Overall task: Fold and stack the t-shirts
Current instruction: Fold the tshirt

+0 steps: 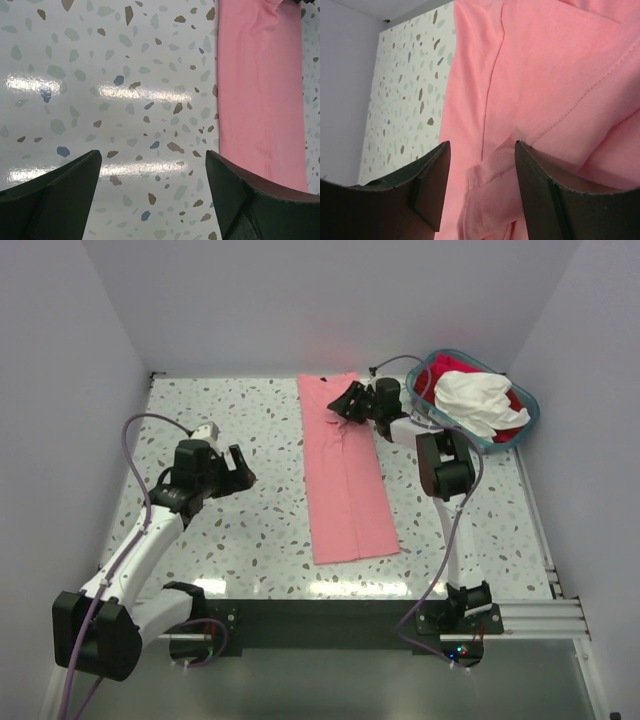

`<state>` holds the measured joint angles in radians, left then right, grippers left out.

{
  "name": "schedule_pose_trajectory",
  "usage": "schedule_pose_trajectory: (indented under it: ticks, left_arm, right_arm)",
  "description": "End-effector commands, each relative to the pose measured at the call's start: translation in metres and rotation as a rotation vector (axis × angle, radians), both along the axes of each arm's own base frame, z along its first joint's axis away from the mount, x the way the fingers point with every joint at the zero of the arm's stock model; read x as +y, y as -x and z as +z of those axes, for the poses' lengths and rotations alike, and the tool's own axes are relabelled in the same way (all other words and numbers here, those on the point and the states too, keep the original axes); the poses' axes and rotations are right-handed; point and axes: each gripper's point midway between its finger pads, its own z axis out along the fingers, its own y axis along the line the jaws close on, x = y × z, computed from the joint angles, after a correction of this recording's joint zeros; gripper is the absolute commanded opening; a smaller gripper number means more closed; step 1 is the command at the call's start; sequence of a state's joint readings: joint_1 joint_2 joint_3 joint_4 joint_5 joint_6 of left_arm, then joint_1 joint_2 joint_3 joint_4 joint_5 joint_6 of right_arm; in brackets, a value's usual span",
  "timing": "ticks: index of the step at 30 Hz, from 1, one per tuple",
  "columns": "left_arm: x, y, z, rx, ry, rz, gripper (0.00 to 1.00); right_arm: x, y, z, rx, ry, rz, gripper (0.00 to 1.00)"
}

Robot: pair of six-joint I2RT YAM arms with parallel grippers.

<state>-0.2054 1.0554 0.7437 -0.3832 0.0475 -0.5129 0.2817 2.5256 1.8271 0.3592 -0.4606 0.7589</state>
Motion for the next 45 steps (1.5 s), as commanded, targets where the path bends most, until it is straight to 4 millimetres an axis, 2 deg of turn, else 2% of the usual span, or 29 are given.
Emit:
schedule_pose_trajectory:
  ticks: [1,2,5,6,7,8,9,10,12,14,15,16,17,18,20,21,22,23,24,25,27,28,30,31,32,33,37,43,45]
  left_arm:
    - [-0.007,-0.003,0.004,-0.032,0.010,-0.044,0.90]
    - [-0.008,-0.003,0.004,-0.035,0.013,-0.051,0.90]
    - [-0.014,0.001,-0.002,-0.030,0.029,-0.093,0.90]
    - [-0.015,0.004,-0.008,-0.021,0.030,-0.101,0.90]
    - [-0.018,0.006,-0.010,-0.018,0.037,-0.115,0.90]
    - [-0.020,0.008,-0.016,-0.011,0.040,-0.123,0.90]
    - [-0.022,0.009,-0.018,-0.009,0.045,-0.134,0.90]
    - [-0.027,0.011,-0.019,-0.005,0.053,-0.153,0.90]
    - [-0.034,0.015,-0.027,0.023,0.058,-0.174,0.90]
    - [-0.046,0.022,-0.035,0.058,0.068,-0.213,0.90]
    - [-0.050,0.024,-0.038,0.071,0.071,-0.224,0.90]
    - [-0.059,0.029,-0.042,0.086,0.071,-0.250,0.90]
    - [-0.063,0.031,-0.045,0.096,0.072,-0.261,0.90]
    - [-0.068,0.034,-0.046,0.106,0.079,-0.265,0.90]
    - [-0.080,0.041,-0.053,0.128,0.065,-0.288,0.89]
    - [-0.085,0.044,-0.055,0.140,0.066,-0.286,0.88]
    - [-0.092,0.050,-0.061,0.160,0.046,-0.303,0.88]
    - [-0.097,0.053,-0.064,0.173,0.041,-0.309,0.87]
    - [-0.102,0.055,-0.065,0.187,0.044,-0.308,0.86]
    - [-0.109,0.062,-0.072,0.211,0.022,-0.323,0.86]
    - [-0.120,0.065,-0.071,0.226,0.015,-0.317,0.85]
    - [-0.125,0.073,-0.079,0.250,-0.024,-0.324,0.85]
    - [-0.134,0.074,-0.076,0.266,-0.027,-0.302,0.85]
    - [-0.139,0.083,-0.083,0.299,-0.060,-0.310,0.85]
    - [-0.148,0.085,-0.080,0.297,-0.066,-0.305,0.85]
    - [-0.148,0.091,-0.086,0.325,-0.097,-0.303,0.85]
    - [-0.157,0.100,-0.092,0.354,-0.151,-0.292,0.84]
    - [-0.164,0.104,-0.098,0.370,-0.169,-0.256,0.83]
    - [-0.167,0.105,-0.098,0.374,-0.167,-0.251,0.82]
  right_arm:
    - [0.013,0.009,0.058,-0.127,0.085,0.073,0.58]
    - [0.010,0.013,0.086,-0.180,0.113,0.078,0.59]
    - [-0.004,0.028,0.099,-0.214,0.215,0.080,0.60]
    - [-0.011,0.040,0.114,-0.230,0.242,0.076,0.60]
    - [-0.019,0.045,0.117,-0.231,0.280,0.053,0.61]
    - [-0.028,0.055,0.113,-0.218,0.333,0.056,0.61]
    - [-0.036,0.074,0.122,-0.215,0.359,0.053,0.61]
    - [-0.049,0.081,0.119,-0.206,0.416,0.026,0.61]
    - [-0.069,0.121,0.109,-0.119,0.499,0.027,0.61]
    - [-0.094,0.163,0.079,0.013,0.615,0.021,0.60]
    - [-0.103,0.178,0.072,0.056,0.646,0.019,0.59]
    - [-0.111,0.203,0.077,0.092,0.664,0.024,0.58]
    - [-0.118,0.219,0.070,0.131,0.689,0.026,0.57]
    - [-0.127,0.243,0.053,0.193,0.715,0.039,0.56]
    - [-0.142,0.279,0.049,0.267,0.741,0.038,0.56]
    - [-0.152,0.299,0.034,0.323,0.773,0.042,0.56]
    - [-0.160,0.314,0.035,0.345,0.785,0.033,0.56]
    - [-0.161,0.325,0.030,0.359,0.799,0.041,0.56]
    - [-0.168,0.342,0.015,0.399,0.831,0.047,0.56]
    - [-0.168,0.352,0.012,0.415,0.830,0.056,0.55]
    - [-0.166,0.374,-0.002,0.459,0.845,0.091,0.54]
    - [-0.162,0.382,-0.006,0.476,0.834,0.093,0.54]
    - [-0.151,0.395,-0.012,0.480,0.815,0.133,0.53]
    - [-0.146,0.399,-0.014,0.492,0.791,0.134,0.53]
    - [-0.147,0.405,-0.019,0.506,0.793,0.132,0.52]
    - [-0.148,0.406,-0.021,0.505,0.801,0.125,0.52]
    - [-0.156,0.413,-0.030,0.512,0.825,0.123,0.50]
    - [-0.157,0.419,-0.043,0.544,0.839,0.147,0.47]
    - [-0.156,0.420,-0.043,0.550,0.836,0.157,0.42]
